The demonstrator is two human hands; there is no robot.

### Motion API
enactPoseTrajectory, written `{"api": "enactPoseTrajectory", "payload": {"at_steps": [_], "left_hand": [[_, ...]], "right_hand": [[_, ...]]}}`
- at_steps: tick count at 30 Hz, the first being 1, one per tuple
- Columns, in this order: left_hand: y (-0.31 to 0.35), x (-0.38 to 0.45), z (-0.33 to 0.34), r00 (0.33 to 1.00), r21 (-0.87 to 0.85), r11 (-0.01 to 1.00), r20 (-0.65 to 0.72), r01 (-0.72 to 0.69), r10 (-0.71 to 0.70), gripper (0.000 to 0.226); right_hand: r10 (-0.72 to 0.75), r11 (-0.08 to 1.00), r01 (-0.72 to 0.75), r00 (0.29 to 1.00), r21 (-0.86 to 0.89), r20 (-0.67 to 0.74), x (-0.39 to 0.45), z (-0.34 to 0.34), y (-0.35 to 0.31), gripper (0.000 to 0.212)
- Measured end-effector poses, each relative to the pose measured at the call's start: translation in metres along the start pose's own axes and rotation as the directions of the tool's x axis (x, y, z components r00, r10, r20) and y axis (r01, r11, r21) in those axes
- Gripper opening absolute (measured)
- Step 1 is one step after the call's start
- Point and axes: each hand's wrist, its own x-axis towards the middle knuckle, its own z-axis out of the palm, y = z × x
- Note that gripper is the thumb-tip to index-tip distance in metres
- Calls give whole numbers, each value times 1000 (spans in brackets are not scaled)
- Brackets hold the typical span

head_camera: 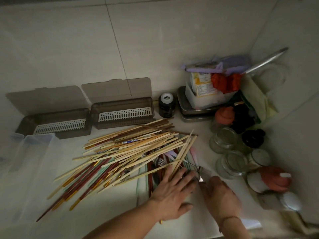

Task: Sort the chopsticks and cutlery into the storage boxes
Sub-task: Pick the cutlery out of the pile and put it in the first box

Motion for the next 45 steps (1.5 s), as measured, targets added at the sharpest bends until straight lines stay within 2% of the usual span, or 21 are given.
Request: {"api": "enactPoseTrajectory", "payload": {"at_steps": [4, 8, 11, 16, 20, 22, 24, 25, 26, 28, 29, 30, 31, 32, 34, 37, 40, 43, 45], "left_hand": [[-8, 8, -4, 998, 20, 999, -33, -44, 45, 67], [-29, 13, -9, 996, 38, 998, -72, -56, 59, 62], [-47, 13, -11, 989, 98, 988, -69, -122, 129, 60], [-74, 6, -12, 990, 122, 984, -35, -132, 137, 57], [-71, -2, -17, 989, 126, 985, -71, -120, 130, 53], [-59, -6, -19, 982, 32, 997, -170, -74, 78, 50], [-36, -11, -19, 961, -230, 973, -259, 34, -95, 46], [-21, -14, -21, 940, -402, 910, -264, 96, -216, 43], [-6, -15, -24, 920, -591, 793, -212, 148, -329, 41], [21, -11, -31, 897, -894, 395, 20, 214, -441, 42], [30, -7, -33, 882, -953, 190, 128, 236, -455, 44], [36, -3, -36, 862, -968, 26, 211, 250, -461, 43], [39, 0, -39, 842, -961, -97, 275, 261, -463, 37], [39, 1, -41, 827, -949, -175, 314, 262, -467, 30], [35, 0, -46, 794, -942, -212, 333, 259, -509, 27], [18, -9, -54, 746, -937, -170, 347, 306, -568, 35], [-2, -20, -59, 731, -928, -89, 343, 363, -589, 32], [-19, -32, -62, 713, -934, -118, 334, 337, -617, 27], [-30, -40, -66, 693, -948, -141, 305, 284, -653, 25]], "right_hand": [[11, 999, -10, 1000, 42, -22, 0, -1, 4, 29], [124, 978, -130, 991, 160, 47, 1, -7, 8, 18], [148, 921, -173, 984, 348, 96, 0, -15, 10, 7], [95, 824, -108, 994, 557, 52, -9, -20, 20, 24], [115, 705, -152, 988, 693, 99, -26, -20, 23, 15], [120, 648, -147, 989, 748, 90, -35, -20, 27, 15], [150, 594, -149, 986, 791, 73, -44, -22, 29, 15], [173, 540, -161, 982, 826, 78, -47, -22, 28, 15], [194, 476, -176, 977, 861, 92, -49, -22, 26, 15], [194, 399, -184, 974, 898, 114, -54, -21, 17, 14], [168, 396, -173, 979, 902, 114, -56, -20, 12, 13], [131, 419, -154, 985, 895, 108, -56, -17, 6, 13], [87, 449, -130, 991, 884, 101, -56, -14, 0, 12], [47, 477, -106, 994, 872, 96, -56, -11, -7, 11], [-14, 509, -81, 995, 857, 102, -56, -3, -18, 11], [-112, 541, -79, 980, 837, 165, -53, 1, -30, 12], [-228, 661, 64, 966, 748, 119, -41, -6, -40, 18], [-314, 708, 215, 949, 673, 27, -25, -25, -66, 17], [-410, 718, 299, 911, 629, 35, -19, -34, -94, 16]]}}
